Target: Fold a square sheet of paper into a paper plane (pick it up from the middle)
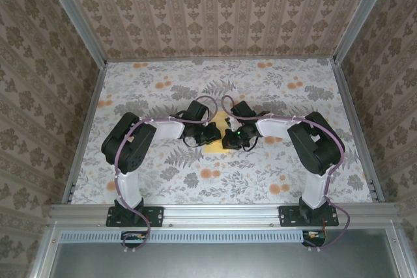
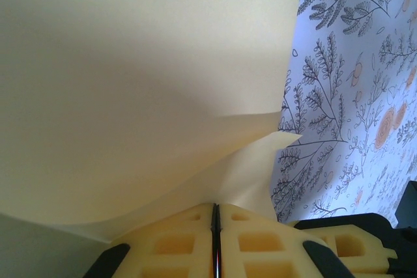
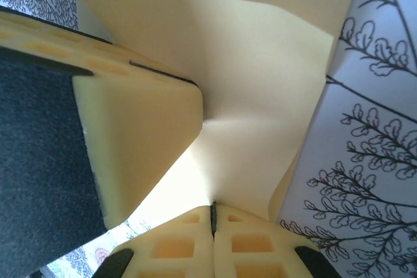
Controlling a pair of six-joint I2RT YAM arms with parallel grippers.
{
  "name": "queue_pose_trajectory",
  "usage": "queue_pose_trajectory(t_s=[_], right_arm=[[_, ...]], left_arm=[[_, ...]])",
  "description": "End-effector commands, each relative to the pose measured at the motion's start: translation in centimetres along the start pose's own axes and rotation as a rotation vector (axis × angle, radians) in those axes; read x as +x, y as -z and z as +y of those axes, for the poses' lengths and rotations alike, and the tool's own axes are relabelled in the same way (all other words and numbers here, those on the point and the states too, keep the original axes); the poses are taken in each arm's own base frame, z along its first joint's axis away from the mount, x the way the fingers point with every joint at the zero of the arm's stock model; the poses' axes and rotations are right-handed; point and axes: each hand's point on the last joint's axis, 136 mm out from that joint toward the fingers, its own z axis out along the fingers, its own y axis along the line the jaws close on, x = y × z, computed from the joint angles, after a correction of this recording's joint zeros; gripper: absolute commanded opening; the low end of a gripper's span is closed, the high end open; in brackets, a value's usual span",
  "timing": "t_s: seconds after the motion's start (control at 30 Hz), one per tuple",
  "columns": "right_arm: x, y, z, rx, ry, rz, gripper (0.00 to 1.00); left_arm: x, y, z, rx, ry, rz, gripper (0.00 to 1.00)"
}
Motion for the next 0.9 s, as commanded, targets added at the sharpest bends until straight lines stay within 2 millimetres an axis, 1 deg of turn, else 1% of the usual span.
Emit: queue_pose_trajectory(t_s=[0.0, 0.13, 0.23, 0.3, 0.47, 0.6, 0.67, 0.87], right_arm=[[2.5, 0.2, -1.9, 0.055, -0.034, 0.073, 0.06], [3.6, 0.8, -2.2, 0.047, -0.05, 0.078, 0.06], [3.7, 1.6, -2.2, 0.038, -0.05, 0.059, 0.06], [3.3, 2.2, -1.8, 0.023, -0.045, 0.034, 0.06], [1.0, 3.5, 0.6, -0.053, -0.014, -0.044, 0.06], [-0.3, 2.9, 1.3, -0.071, -0.009, -0.047, 0.07], [-0.6, 2.3, 1.2, -0.067, -0.013, -0.038, 0.07], [-0.7, 0.9, 0.6, -0.048, -0.024, -0.01, 0.07]], left_arm=[[1.3, -0.6, 4.6, -0.134, 0.096, 0.032, 0.1], [1.4, -0.5, 4.9, -0.138, 0.101, 0.033, 0.1], [1.4, -0.5, 4.8, -0.13, 0.098, 0.032, 0.1], [1.3, -0.5, 4.6, -0.121, 0.093, 0.03, 0.1], [1.1, -0.5, 3.8, -0.09, 0.078, 0.025, 0.1], [0.9, -0.4, 3.4, -0.078, 0.066, 0.023, 0.1], [1.0, -0.4, 3.2, -0.072, 0.063, 0.026, 0.1], [0.6, -0.3, 2.2, -0.044, 0.037, 0.016, 0.11]])
